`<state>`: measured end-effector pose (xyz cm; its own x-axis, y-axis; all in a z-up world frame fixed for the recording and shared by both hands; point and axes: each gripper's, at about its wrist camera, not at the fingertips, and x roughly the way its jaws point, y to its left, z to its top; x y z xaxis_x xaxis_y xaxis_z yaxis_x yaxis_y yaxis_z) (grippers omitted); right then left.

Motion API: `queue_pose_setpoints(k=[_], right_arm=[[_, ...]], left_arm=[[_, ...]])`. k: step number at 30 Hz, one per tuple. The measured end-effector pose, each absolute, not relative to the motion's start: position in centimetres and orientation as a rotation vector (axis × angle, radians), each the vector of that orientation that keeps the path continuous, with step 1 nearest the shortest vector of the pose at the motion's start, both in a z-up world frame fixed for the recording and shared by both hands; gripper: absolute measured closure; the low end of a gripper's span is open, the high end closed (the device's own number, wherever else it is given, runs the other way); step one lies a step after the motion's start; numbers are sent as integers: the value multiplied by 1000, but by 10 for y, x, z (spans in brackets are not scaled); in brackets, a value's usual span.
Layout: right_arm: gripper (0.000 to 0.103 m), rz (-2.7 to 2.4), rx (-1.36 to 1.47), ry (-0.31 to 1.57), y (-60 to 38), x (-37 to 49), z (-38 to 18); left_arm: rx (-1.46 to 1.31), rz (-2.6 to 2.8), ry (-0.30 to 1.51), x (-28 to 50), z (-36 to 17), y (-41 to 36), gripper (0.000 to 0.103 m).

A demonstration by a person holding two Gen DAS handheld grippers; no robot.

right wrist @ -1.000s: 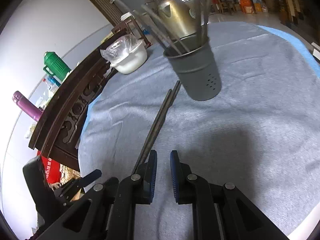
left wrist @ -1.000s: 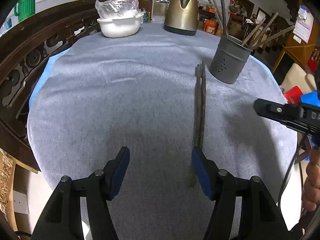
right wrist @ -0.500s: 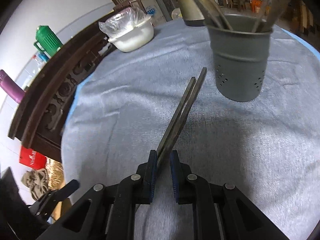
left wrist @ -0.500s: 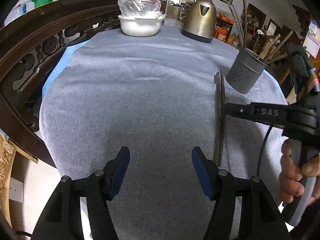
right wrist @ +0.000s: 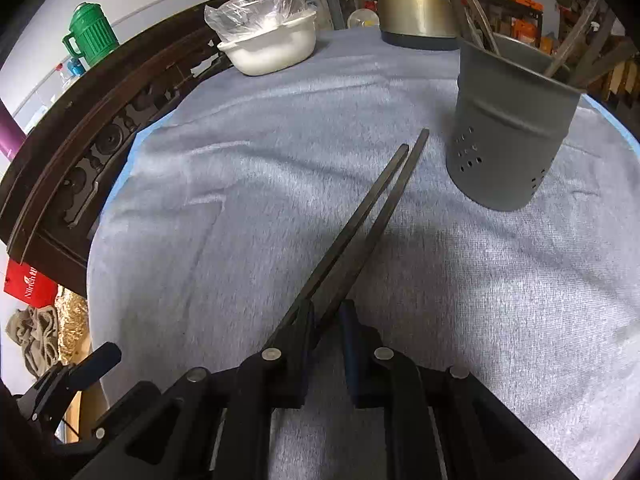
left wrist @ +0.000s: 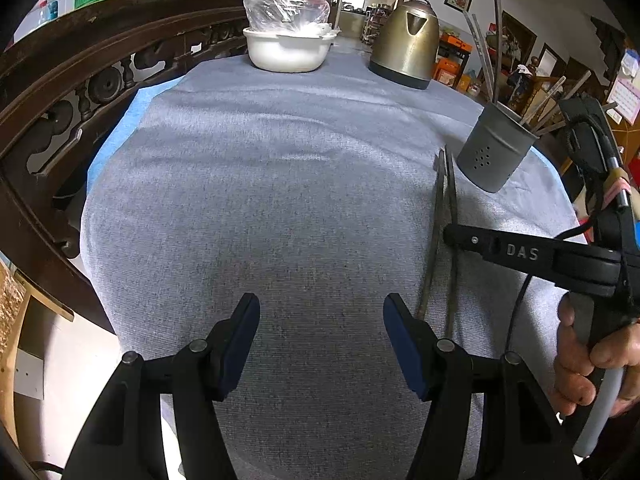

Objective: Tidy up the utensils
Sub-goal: 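Grasp a chopstick with the right gripper while the left gripper grasps another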

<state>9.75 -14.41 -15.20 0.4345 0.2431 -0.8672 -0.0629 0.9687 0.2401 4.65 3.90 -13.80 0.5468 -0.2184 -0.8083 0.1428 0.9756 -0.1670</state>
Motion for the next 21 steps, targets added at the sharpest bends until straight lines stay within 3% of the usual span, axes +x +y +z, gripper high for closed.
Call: queue_pose_setpoints(k=[21], right_arm=[[92,175,332,1154,-215,32,-152]], left_arm=[[82,-340,1079,86,-133,-24,38]])
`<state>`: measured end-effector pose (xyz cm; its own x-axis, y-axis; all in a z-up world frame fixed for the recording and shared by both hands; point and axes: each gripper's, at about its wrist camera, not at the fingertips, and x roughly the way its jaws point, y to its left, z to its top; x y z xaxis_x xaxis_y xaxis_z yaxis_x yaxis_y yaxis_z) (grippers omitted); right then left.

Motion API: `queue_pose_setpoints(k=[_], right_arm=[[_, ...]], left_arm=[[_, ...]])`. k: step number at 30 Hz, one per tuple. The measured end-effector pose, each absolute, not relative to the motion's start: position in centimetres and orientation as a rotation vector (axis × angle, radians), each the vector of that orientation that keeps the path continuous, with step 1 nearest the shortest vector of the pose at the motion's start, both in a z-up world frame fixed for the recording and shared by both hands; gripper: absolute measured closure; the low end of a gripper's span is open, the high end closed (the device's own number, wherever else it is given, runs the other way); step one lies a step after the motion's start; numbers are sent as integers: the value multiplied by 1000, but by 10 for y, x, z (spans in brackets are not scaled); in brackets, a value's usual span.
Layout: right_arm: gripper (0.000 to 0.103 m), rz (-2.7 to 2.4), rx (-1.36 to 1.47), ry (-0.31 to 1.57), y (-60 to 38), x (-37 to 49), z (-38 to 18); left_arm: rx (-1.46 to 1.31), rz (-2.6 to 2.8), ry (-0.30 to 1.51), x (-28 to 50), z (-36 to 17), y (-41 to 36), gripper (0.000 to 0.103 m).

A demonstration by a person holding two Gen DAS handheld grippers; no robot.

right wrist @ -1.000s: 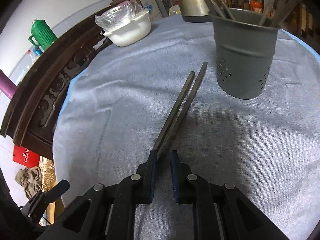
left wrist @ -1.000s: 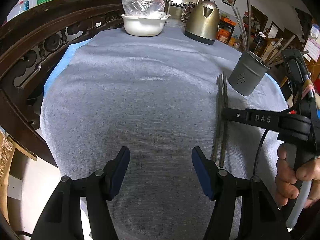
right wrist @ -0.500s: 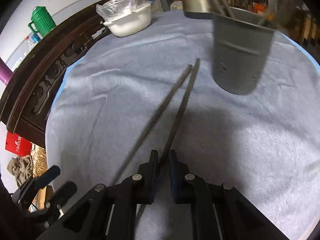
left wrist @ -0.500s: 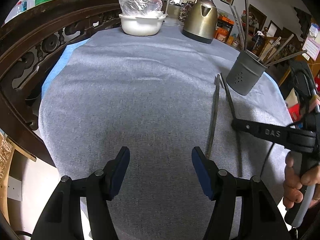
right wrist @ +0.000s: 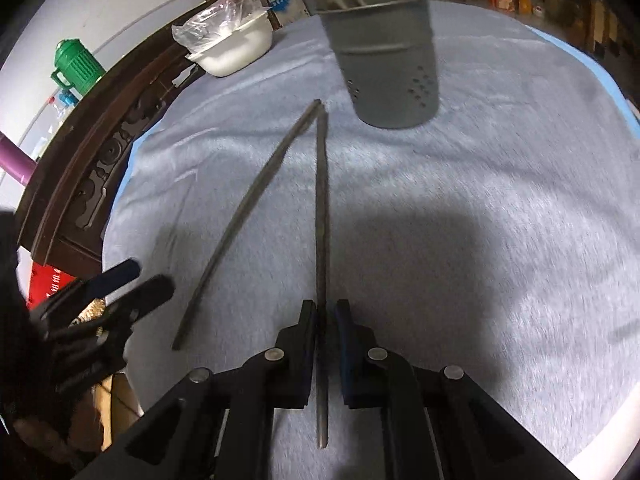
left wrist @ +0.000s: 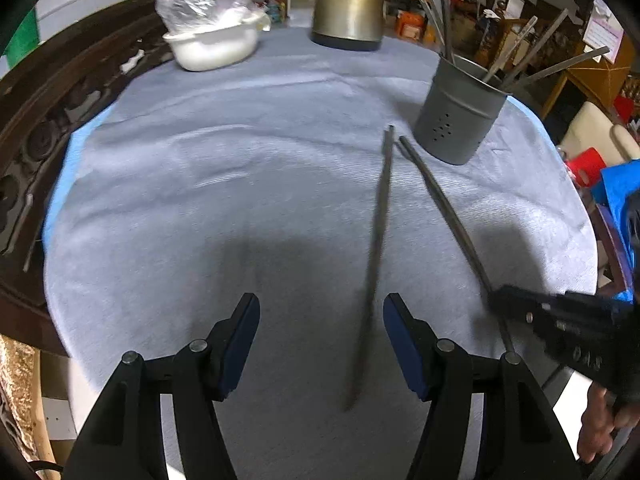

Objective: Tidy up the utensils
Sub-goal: 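Grasp a chopstick with the right gripper while the left gripper grasps another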

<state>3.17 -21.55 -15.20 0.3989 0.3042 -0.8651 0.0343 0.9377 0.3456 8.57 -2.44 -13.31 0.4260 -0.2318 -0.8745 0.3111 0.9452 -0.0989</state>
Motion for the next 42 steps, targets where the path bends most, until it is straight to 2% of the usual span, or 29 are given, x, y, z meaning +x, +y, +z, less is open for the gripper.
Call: queue_pose_setpoints(k=[5,6,11,15,17,21,31,32,34,35,36,39,41,42], right_arm=[[89,170,396,1135,-235,21,-153],[89,178,418,1136,-239,20,-153],[87,190,501,1084,-257,15,-148],[87,183,528,1064,-266,16,-146],[87,178,535,1065,-268,16,-147],[87,174,543,1062,-270,15,-149],[87,195,464,1026,-254,38,-131],[87,196,452,1023,-251,43,-129],[87,202,423,1016,-243,57,-124],[87,201,405,1017,-239,64,-123],[87,198,393,1020,-235,69,-122],[72,203,368,1019,-224,87,-120],[54,198,362,1019,-219,97,-121],[53,201,365,1003,-218,101,-121]], left_arm=[[57,-368,1123,100,-141,-38,40],[52,-363,1134,103,-143,-40,45],[47,-361,1158,111,-149,-47,60],[63,-343,1146,113,-150,-51,85],[51,-347,1150,114,-150,-52,94],[6,-318,1153,111,-151,-46,97],[-73,-332,1204,79,-151,-21,97],[-69,-343,1207,78,-150,-19,95],[-59,-349,1192,79,-146,-14,82],[-63,-348,1180,81,-142,-10,69],[-74,-346,1169,86,-139,-7,64],[-68,-354,1155,106,-134,-3,63],[-49,-341,1158,118,-136,-4,63],[-46,-338,1157,123,-135,-3,63]])
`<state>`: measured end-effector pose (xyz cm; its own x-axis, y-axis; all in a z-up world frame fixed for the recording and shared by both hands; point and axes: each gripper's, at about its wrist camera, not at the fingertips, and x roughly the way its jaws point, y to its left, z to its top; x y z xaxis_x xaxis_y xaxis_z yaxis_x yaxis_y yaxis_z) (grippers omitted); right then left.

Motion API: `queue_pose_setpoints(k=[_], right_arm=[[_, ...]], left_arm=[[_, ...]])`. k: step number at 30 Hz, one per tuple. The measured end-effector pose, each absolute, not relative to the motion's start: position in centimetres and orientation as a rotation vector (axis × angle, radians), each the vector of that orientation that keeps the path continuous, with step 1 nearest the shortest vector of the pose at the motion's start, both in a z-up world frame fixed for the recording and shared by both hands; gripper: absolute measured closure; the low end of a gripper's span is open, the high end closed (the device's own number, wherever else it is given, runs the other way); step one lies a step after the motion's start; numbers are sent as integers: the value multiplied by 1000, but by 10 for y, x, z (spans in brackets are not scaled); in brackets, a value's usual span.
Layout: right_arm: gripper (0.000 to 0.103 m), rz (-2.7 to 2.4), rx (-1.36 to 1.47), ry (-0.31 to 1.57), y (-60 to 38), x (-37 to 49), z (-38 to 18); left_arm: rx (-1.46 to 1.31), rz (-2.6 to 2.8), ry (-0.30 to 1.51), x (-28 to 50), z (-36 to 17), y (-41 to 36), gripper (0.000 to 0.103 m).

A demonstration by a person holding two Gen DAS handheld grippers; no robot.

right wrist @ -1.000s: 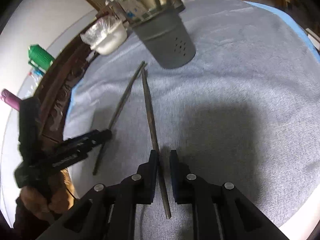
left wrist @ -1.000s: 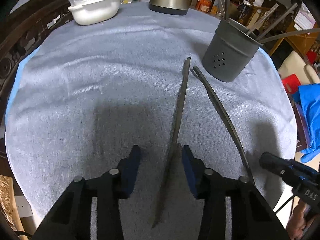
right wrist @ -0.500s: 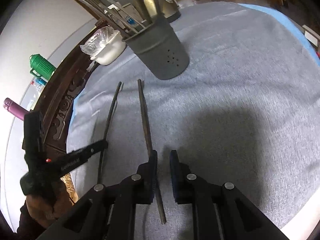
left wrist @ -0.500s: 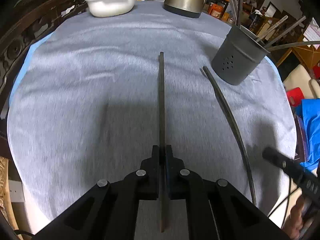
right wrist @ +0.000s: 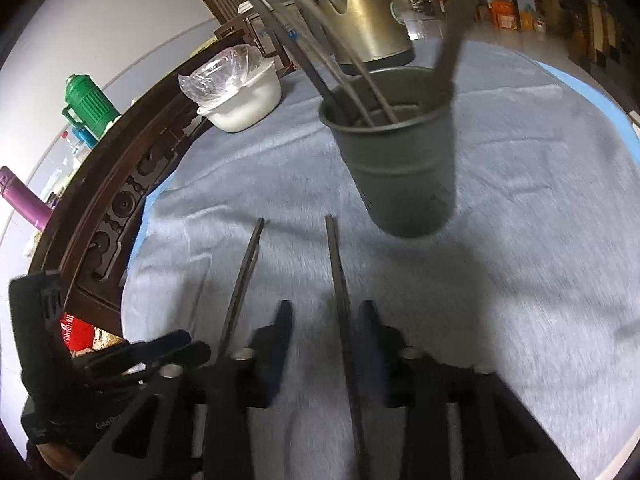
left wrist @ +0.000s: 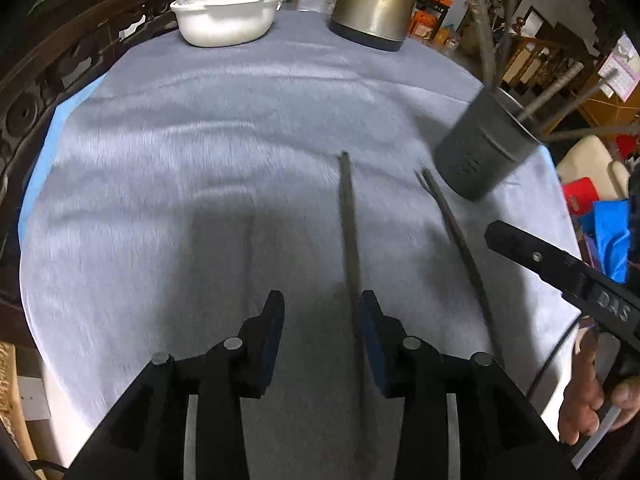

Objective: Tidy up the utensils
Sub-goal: 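Grasp a chopstick with the right gripper while the left gripper grasps another, then lift the chopstick in the left gripper while the right gripper carries its chopstick toward the cup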

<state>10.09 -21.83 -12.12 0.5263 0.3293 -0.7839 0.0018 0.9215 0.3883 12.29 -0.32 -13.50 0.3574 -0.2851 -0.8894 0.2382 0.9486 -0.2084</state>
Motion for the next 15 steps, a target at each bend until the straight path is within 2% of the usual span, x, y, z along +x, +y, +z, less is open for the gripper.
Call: queue_pose_setpoints(k=[3,4,6,12,15], right_arm=[[57,177,307,1002,-212,112,-124],[65,174,296,1010,-210,115,-126],[66,171,285,1026,-208,121,-130],[82,162,218,1081,-195,132,-144],[94,143,208,1103,-195,132,-153]], left_arm=[[-12,-320,1155,132,-135,-5,63],[-5,-314,1149,134,-134,-5,63],[-11,-319,1145,137,-134,-5,63],[-16,-310,1148,134,-133,1,63],[-15,-323,1149,136,-131,-1,61]])
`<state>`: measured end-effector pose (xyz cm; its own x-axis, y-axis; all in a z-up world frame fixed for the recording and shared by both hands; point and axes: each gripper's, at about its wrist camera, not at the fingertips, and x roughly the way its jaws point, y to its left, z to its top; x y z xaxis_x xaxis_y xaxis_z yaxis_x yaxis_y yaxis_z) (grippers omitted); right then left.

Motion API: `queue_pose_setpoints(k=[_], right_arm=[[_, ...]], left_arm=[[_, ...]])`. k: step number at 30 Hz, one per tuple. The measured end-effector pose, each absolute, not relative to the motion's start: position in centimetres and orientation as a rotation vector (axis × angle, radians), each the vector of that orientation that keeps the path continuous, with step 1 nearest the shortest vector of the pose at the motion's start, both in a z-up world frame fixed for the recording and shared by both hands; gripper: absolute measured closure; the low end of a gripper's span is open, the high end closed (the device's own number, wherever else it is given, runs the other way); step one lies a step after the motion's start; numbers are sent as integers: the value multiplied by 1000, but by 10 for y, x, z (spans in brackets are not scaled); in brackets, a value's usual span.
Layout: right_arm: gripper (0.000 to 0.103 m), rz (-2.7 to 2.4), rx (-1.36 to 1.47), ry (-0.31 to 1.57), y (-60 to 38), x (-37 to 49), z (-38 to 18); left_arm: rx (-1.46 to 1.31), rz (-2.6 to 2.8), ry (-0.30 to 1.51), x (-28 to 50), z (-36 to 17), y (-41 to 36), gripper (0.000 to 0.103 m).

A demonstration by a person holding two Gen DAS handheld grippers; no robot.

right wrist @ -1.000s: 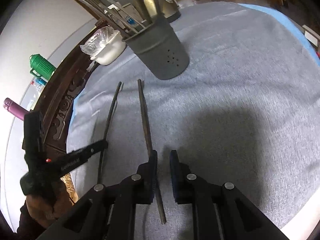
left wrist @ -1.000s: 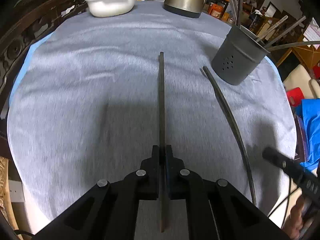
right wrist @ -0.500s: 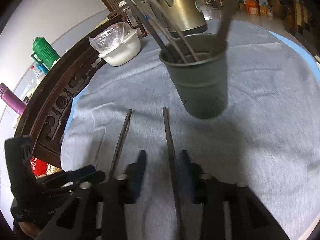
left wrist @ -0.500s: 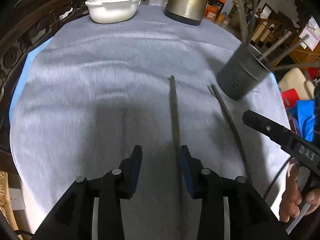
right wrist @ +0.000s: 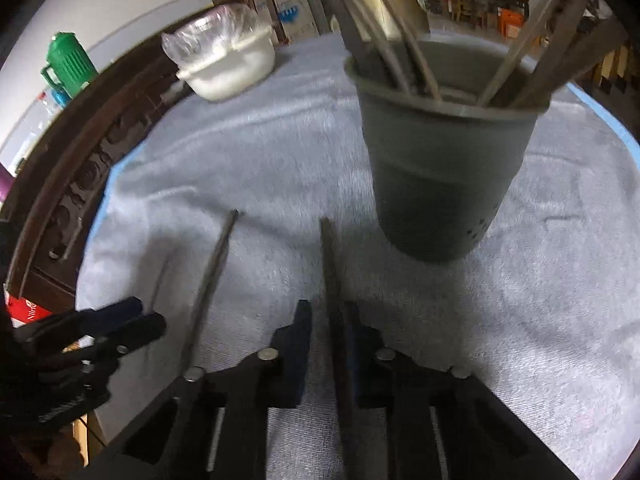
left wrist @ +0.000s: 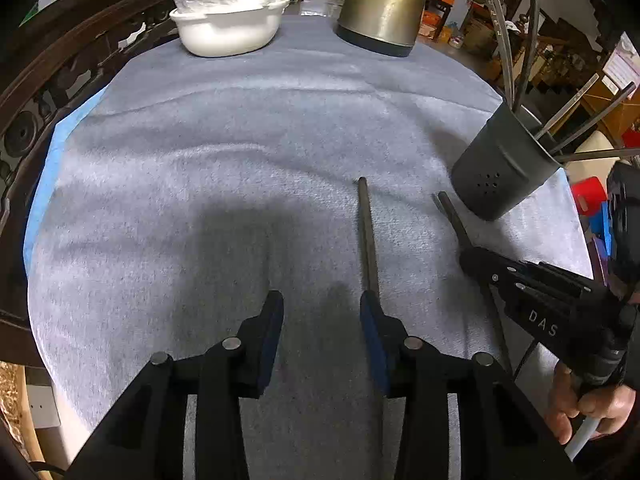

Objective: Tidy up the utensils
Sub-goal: 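Lift the chopstick in the left gripper while the right gripper carries its chopstick toward the cup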

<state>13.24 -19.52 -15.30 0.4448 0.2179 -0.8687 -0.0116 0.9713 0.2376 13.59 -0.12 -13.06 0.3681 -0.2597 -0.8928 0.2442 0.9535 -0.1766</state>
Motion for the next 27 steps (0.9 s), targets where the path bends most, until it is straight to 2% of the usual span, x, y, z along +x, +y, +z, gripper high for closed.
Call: queue_pose_setpoints(k=[4,16,18,21,23,24,25,27], right_arm=[[97,132,219,1110,-204,124,-154],[95,142,266,1155,-232,88,-149],[94,132,267,1161,-233,92,-147],[85,122,275,1158,-233,100,-143],[66,121,277,1153,-232,105,-141],[62,121,281,1150,-231,108,-140],[51,123,289,1136,-232,110,-139],[53,112,273,1108,-231,113,-137]], left_arm=[[-1,-349,1156,145,-130,-11,60],[9,-401,1196,182,-149,-43,60],[23,-405,1195,185,-152,-47,65],[56,-396,1191,185,-153,-50,66],[64,-396,1202,184,-152,-50,66],[61,-399,1205,184,-151,-49,66],[60,-403,1205,185,-150,-49,66],[62,-402,1201,185,-146,-46,65]])
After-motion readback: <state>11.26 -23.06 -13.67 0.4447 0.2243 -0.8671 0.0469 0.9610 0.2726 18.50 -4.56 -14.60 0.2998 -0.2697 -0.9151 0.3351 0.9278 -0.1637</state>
